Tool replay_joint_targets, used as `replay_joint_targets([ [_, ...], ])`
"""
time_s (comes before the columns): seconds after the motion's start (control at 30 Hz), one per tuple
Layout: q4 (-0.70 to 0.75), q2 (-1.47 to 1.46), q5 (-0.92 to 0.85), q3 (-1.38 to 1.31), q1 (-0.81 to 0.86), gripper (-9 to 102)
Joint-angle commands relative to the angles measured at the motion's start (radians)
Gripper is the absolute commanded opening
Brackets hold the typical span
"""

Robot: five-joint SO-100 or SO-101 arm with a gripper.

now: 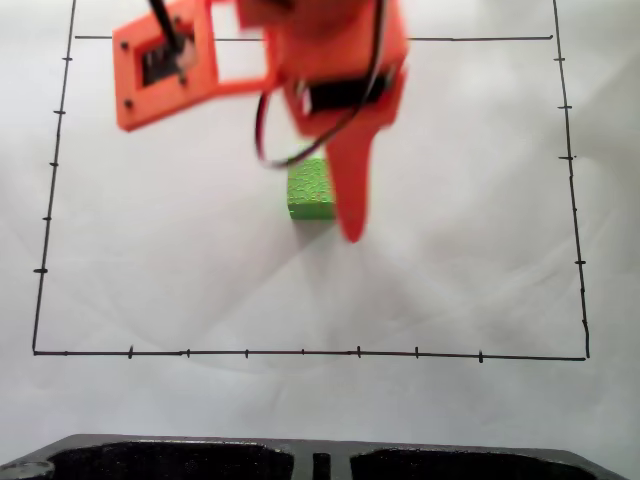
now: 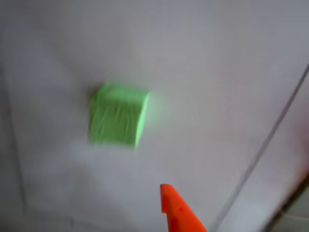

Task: Grasp the colored block, Place it on the black dot, and then return the arm to the default position.

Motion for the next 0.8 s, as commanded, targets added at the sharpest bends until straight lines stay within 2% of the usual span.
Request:
replay_joint_targets([
  [0.0, 0.031, 0.153, -0.041, 0.038, 0.000, 48],
  [0.13, 0.020, 0.396, -0.114, 0.189, 0.020, 41],
  [0.3, -0.025, 0.660, -0.199, 0.374, 0.058, 24],
  [0.5, -0.051, 0.799, -0.255, 0.518, 0.106, 2],
  [0.77, -0.075, 0.985, -0.298, 0.710, 0.147, 0],
])
